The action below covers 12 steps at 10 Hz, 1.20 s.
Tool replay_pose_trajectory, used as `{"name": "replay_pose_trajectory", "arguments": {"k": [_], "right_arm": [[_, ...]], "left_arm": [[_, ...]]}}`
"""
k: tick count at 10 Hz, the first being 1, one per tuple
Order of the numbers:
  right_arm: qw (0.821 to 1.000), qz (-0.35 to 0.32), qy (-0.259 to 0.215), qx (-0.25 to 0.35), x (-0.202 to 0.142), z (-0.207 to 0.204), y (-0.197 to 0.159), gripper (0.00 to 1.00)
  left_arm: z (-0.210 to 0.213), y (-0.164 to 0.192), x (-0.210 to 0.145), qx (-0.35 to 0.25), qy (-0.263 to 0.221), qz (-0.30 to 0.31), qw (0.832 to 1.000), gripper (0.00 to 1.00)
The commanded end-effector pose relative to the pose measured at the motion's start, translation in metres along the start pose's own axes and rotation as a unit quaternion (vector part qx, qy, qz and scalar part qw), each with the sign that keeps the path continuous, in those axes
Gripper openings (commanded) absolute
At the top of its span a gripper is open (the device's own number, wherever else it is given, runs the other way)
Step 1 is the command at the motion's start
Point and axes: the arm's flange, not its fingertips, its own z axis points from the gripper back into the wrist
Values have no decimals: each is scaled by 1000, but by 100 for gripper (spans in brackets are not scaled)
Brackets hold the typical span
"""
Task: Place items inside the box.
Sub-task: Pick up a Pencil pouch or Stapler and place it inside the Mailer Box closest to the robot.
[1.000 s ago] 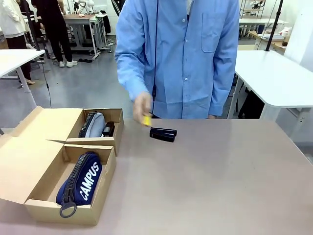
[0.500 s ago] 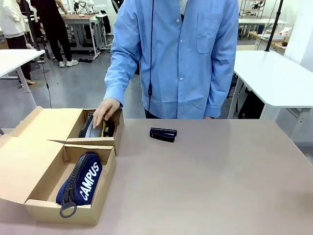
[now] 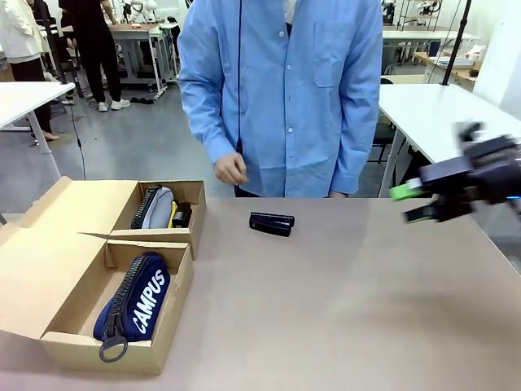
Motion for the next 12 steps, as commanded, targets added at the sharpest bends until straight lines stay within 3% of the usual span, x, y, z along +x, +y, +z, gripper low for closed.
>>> {"name": "replay_pose_trajectory", "arguments": {"k": [1,2,3,4,5,6,7,9,11,12], "right_arm": [[997,21,68,-38,59,-65,-3,100],[994,25,93,-43,62,-80,5,100],[993,-55,104,1,49,-43,17,100],[997,34,71,-25,35,-88,17,100],[997,34,71,-25,35,-88,17,100],[995,5,93,-19,48,-88,11,100],[989,81,124,-15,75,-109,7,100],[982,157,98,-23,116,-127,-10,100],[973,210,71,-58,129,-137,-21,100],[966,240,83,-57,123,-138,-19,100]], "left_arm": [[0,-1,0,-13,-7,-9,1000,100],[0,-1,0,-13,-7,-9,1000,100],[0,-1,0,-13,-7,-9,1000,100],[0,-1,0,-13,-7,-9,1000,100],[0,-1,0,-13,-7,-9,1000,100],[0,-1,0,-13,-7,-9,1000,100],[0,-1,0,-13,-7,-9,1000,100],[0,-1,0,-13,-7,-9,1000,100],[0,-1,0,-13,-7,-9,1000,100],[0,-1,0,-13,-7,-9,1000,100]]}}
